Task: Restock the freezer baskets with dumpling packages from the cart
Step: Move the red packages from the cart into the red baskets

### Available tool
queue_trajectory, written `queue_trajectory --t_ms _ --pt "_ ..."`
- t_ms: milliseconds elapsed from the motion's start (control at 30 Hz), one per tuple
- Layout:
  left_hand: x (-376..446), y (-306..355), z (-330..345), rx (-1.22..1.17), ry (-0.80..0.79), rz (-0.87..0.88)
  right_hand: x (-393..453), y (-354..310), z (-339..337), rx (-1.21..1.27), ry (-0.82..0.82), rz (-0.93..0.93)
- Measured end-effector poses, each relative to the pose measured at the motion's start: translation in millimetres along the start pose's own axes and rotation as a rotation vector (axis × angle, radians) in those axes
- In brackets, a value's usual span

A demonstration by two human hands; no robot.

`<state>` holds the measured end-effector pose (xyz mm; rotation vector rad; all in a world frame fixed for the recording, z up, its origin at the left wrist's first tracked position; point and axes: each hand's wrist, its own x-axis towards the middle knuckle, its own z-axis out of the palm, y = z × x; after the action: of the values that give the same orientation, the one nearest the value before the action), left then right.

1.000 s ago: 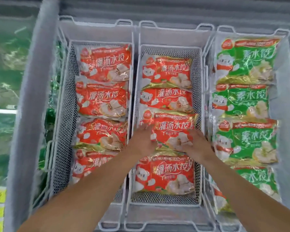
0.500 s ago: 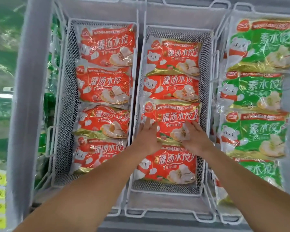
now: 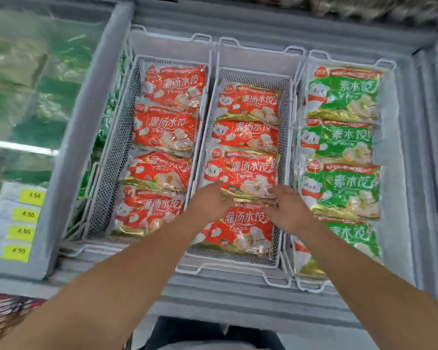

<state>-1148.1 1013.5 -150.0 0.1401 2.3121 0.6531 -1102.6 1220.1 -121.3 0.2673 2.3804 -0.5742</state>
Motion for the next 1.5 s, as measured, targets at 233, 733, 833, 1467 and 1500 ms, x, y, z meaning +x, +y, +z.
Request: queue_trajectory --t_ms 233,733,833,1467,1500 --pt "-108.9 11.0 19.2 -0.086 0.275 -0.043 -81.6 7.1 21.3 -0.028 0.132 -0.208" --pt "-348.4 -42.4 115.9 -0.247 0.547 -0.226 -247.4 -10.5 115.6 -0.167 0.117 -0.499" --pt "-381.8 -67.3 128.9 -0.264 0.582 -0.273 -267.2 -32.5 142.2 -0.177 0.088 -0.553" --pt "-605.4 -337.2 207.7 -0.646 0.692 -0.597 -379.3 -231.7 397.3 -0.409 -0.153 -0.696" --pt "-608.7 -346.5 206.7 -0.663 0.699 -0.614 -378.2 -239.3 402.9 -0.418 -0.164 -0.697"
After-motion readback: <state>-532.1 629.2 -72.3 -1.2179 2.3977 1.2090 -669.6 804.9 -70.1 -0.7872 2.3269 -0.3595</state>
